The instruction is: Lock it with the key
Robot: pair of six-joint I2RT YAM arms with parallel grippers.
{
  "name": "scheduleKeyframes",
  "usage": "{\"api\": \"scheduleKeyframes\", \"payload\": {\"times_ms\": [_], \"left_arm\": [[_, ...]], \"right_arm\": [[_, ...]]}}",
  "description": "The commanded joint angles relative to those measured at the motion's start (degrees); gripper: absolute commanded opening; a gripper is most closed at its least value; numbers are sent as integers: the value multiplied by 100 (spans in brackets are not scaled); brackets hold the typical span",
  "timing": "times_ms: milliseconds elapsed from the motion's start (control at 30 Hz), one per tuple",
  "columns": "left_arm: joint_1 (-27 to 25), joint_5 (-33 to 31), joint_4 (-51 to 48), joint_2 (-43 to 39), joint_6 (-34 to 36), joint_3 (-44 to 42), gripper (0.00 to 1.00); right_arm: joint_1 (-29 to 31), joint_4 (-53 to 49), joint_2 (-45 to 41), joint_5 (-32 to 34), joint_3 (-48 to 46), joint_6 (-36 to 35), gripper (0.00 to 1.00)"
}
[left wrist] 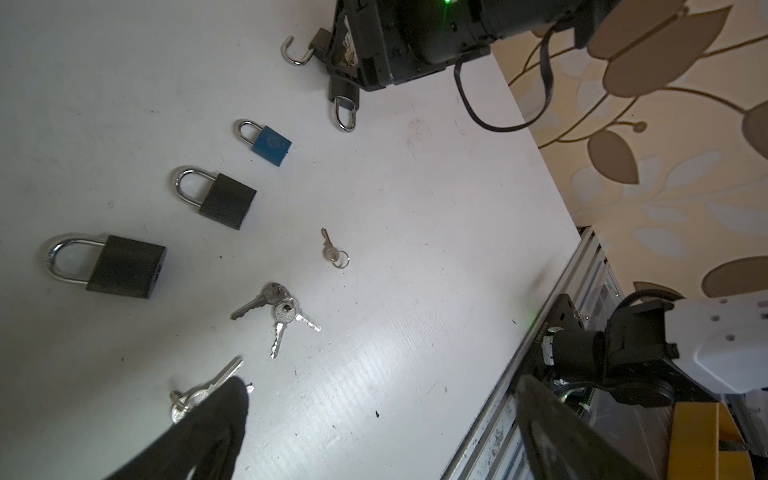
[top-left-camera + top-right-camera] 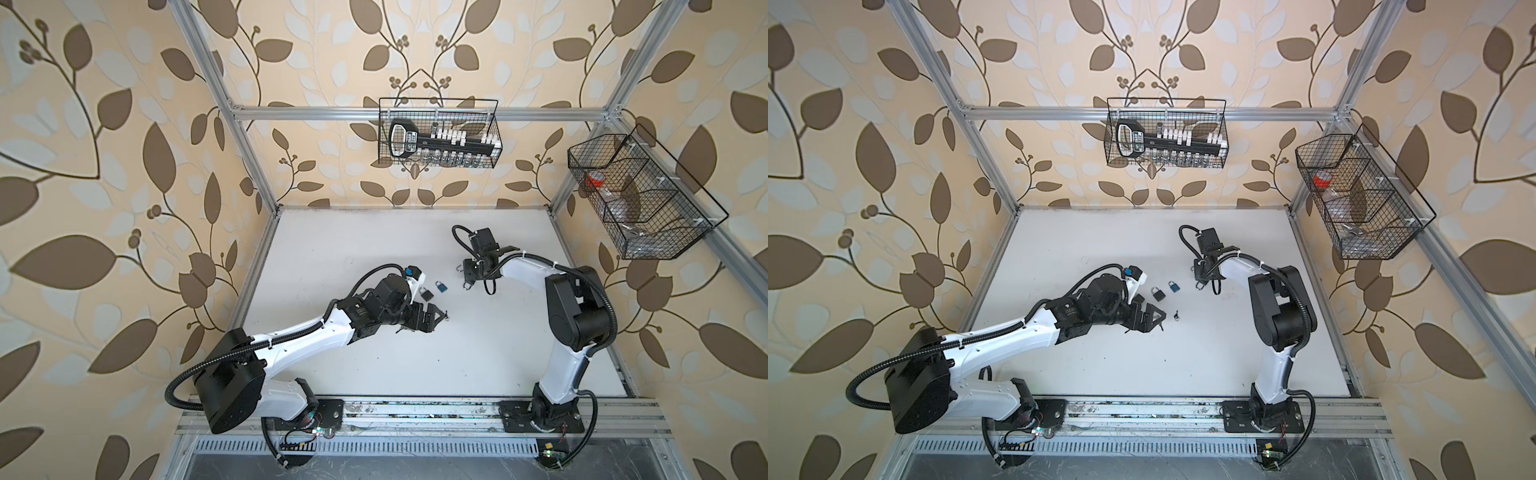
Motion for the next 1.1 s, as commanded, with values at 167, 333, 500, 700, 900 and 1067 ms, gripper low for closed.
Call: {"api": "scheduleKeyframes", "payload": {"times_ms": [167,333,500,700,900,1067], "left_arm": [[-120,-279,-135,-123,297,283,99],[-120,-249,-153,-141,299,284,99],[-119,-213,-171,-181,297,275,99],[-120,-145,-136,-150,290,292,99],[-121,-51,-98,-140,274,286,99],[-120,-73,-110,-193,258,244,99]], "right_arm": [[5,-169,347,184,273,-6,57],[-17,-208,437,411,275,-18,58],[-161,-198,341,359,156,27,59],[-263,-103,-1,117,-261,213,59],[-305,24,-403,-45,-812,376,58],[-306,143,-817,-267,-1305,547,57]]}}
